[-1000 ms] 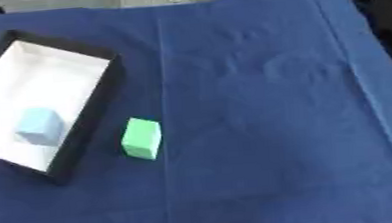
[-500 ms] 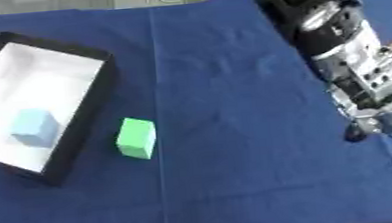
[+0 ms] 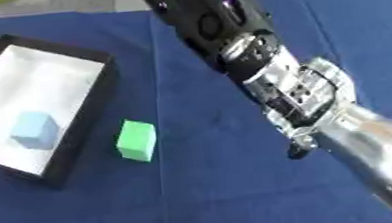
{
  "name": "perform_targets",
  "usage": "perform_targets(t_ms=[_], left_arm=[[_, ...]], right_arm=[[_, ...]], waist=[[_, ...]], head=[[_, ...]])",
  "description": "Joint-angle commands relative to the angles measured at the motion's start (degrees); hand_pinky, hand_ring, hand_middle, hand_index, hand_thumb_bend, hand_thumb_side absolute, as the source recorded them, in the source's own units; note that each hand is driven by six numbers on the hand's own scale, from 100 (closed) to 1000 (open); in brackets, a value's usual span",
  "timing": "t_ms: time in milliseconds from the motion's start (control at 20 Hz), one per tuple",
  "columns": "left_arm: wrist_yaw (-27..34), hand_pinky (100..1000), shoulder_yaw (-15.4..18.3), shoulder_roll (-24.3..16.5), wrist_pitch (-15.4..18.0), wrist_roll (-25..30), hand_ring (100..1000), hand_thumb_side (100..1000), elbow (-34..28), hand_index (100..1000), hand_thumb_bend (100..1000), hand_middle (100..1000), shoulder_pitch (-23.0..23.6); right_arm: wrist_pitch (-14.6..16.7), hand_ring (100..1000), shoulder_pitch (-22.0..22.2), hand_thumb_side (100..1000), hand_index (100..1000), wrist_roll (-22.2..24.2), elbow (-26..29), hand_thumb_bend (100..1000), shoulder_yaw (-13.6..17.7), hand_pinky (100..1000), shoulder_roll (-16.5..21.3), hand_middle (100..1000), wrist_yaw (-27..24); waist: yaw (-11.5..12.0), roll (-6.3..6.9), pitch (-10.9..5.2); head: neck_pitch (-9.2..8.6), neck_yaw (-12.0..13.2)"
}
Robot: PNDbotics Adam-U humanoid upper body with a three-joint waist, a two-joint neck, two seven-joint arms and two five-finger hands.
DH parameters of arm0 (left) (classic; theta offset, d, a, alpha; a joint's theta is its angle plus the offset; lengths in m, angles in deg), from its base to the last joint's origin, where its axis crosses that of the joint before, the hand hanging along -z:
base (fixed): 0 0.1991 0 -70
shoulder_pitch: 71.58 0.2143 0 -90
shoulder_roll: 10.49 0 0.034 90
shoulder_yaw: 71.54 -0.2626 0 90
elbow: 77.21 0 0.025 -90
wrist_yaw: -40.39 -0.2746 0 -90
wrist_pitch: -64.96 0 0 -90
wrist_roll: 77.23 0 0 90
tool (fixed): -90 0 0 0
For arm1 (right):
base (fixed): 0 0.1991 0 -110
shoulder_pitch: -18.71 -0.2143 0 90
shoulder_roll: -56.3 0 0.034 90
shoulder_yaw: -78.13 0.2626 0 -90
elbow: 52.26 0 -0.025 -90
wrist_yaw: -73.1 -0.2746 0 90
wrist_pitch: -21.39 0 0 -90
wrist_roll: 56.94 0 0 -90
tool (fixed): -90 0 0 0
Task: Pick up objects on the table and place them in the box.
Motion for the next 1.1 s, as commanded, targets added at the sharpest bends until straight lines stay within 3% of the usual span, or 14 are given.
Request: perform_targets(t_ms=[50, 100, 150, 300, 350, 400, 700, 850, 950, 1050, 1100], left_arm=[[-0.59, 681, 1.31, -1.66, 0.14, -0.52, 791, 582, -1.07, 870, 566, 848, -1.01], [-0.6, 681, 1.31, -1.59, 0.14, -0.52, 791, 582, -1.13, 870, 566, 848, -1.17], [-0.62, 682, 1.27, -1.5, 0.13, -0.48, 791, 581, -1.22, 870, 566, 849, -1.4], [-0.6, 682, 1.0, -1.29, 0.13, -0.18, 792, 582, -1.47, 870, 565, 849, -2.07], [-0.59, 682, 0.94, -1.22, 0.1, -0.09, 792, 578, -1.5, 870, 560, 849, -2.2], [-0.58, 682, 0.94, -1.14, 0.08, -0.06, 792, 582, -1.5, 870, 566, 849, -2.29], [-0.4, 682, 0.77, -0.83, 0.08, 0.1, 791, 583, -1.48, 870, 565, 848, -2.77], [-0.35, 681, 0.76, -0.86, 0.04, 0.11, 791, 581, -1.41, 870, 568, 848, -2.68], [-0.27, 681, 0.75, -0.87, 0.01, 0.09, 791, 581, -1.33, 870, 568, 848, -2.52], [-0.26, 681, 0.78, -0.97, -0.01, 0.08, 791, 581, -1.27, 870, 569, 847, -2.37], [-0.24, 682, 0.78, -1.01, -0.02, 0.08, 791, 581, -1.22, 870, 569, 847, -2.27]], right_arm=[[1.3, 637, -0.34, 100, 564, -0.51, -1.87, 248, -0.04, 804, -1.9, 403, 5.9], [1.87, 637, 0.11, 100, 564, -0.52, -3.05, 372, 0.05, 804, -2.71, 401, 7.75], [2.24, 637, 0.58, 100, 564, -0.57, -4.38, 248, 0.19, 804, -3.52, 404, 8.88], [3.74, 637, 2.16, 100, 566, -1.14, -7.7, 249, -0.09, 804, -5.35, 407, 12.71], [4.21, 637, 2.67, 100, 567, -1.35, -8.6, 298, -0.16, 804, -5.8, 409, 13.7], [4.59, 638, 3.16, 100, 568, -1.58, -9.46, 252, -0.25, 803, -6.24, 410, 14.59], [5.91, 652, 5.46, 100, 601, -3.86, -13.7, 277, -0.94, 805, -8.23, 444, 18.6], [6.94, 764, 6.13, 100, 722, -4.4, -15.1, 381, -1.33, 847, -8.61, 591, 19.92], [8.0, 827, 6.34, 100, 790, -4.08, -15.42, 404, -1.52, 880, -8.59, 685, 20.23], [9.13, 888, 6.41, 299, 855, -3.86, -14.86, 496, -1.34, 921, -8.26, 776, 19.72], [9.39, 894, 6.31, 333, 868, -4.01, -14.39, 497, -1.11, 924, -7.94, 787, 18.98]], waist=[[0.64, -0.32, -0.97], [0.95, -0.3, -0.87], [1.26, -0.3, -0.77], [2.08, -0.34, -0.45], [2.24, -0.37, -0.35], [2.36, -0.41, -0.24], [2.78, -0.63, 0.29], [2.76, -0.6, 0.34], [2.73, -0.58, 0.33], [2.61, -0.56, 0.32], [2.52, -0.52, 0.3]], head=[[-0.29, -0.9], [-0.33, -1.27], [-0.33, -1.62], [-0.51, -2.44], [-0.5, -2.6], [-0.5, -2.69], [-0.83, -2.93], [-0.75, -2.85], [-0.75, -2.68], [-0.67, -2.51], [-0.56, -2.36]])
